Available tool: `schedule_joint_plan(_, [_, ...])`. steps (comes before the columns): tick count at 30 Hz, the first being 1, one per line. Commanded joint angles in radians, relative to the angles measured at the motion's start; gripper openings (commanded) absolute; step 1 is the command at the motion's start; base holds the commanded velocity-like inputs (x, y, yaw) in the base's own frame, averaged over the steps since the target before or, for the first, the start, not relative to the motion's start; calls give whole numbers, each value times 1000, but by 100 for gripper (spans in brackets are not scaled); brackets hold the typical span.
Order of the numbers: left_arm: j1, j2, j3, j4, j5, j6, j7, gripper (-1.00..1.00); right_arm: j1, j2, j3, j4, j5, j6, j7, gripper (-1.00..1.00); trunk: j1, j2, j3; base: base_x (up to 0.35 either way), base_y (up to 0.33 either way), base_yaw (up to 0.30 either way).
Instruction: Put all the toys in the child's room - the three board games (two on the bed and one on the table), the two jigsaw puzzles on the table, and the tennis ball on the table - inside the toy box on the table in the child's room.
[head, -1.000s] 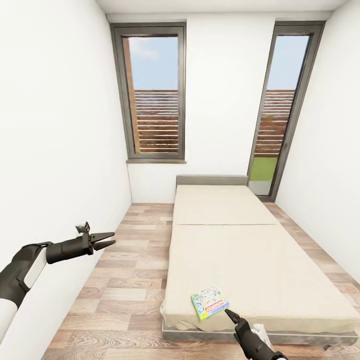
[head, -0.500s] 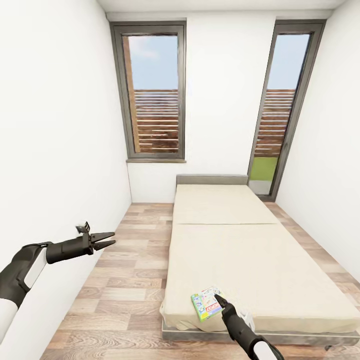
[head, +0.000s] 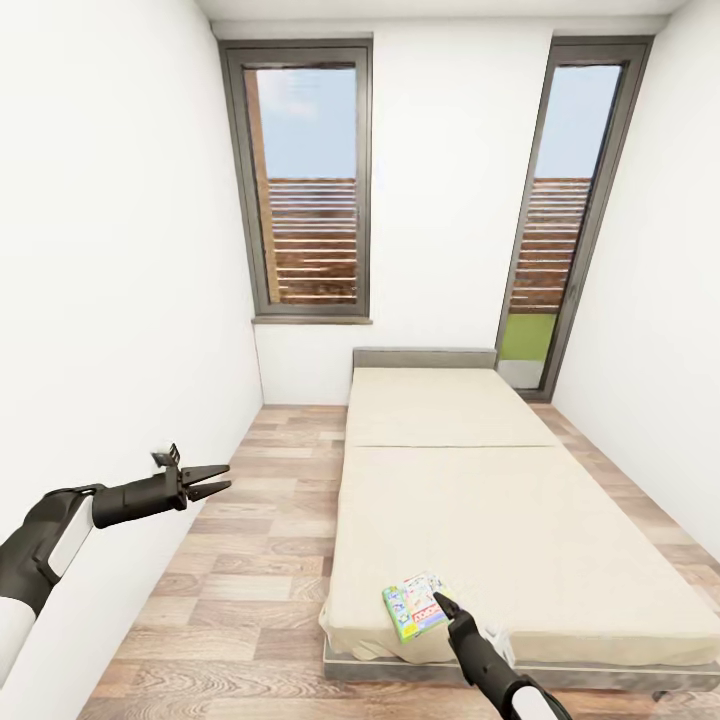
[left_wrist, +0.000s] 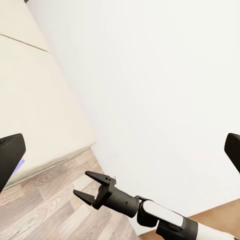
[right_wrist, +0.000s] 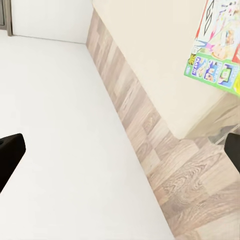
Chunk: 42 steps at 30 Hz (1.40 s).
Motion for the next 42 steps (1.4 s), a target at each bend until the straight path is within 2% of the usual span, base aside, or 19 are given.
schedule_joint_plan(1, [-1,0,0,0,3,9,-1,100,-1,1,-7,0,-7,12,2,100,4,-9,-5,0,0,0])
schedule_joint_plan(9, [-1,0,0,0,3,8,0,100,-1,-2,-6,1,-7,14,7,100,35,-65,-30,0,0,0])
schedule_joint_plan(31, [-1,0,0,0,3,7,0,100,-5,13,-3,29,-3,2,13,100,119,-219,-99,0,0,0])
schedule_joint_plan(42, [-1,0,0,0,3,7,0,100,-16,1,-11,30,-23,13,14,100,161,-296,-133,0,0,0])
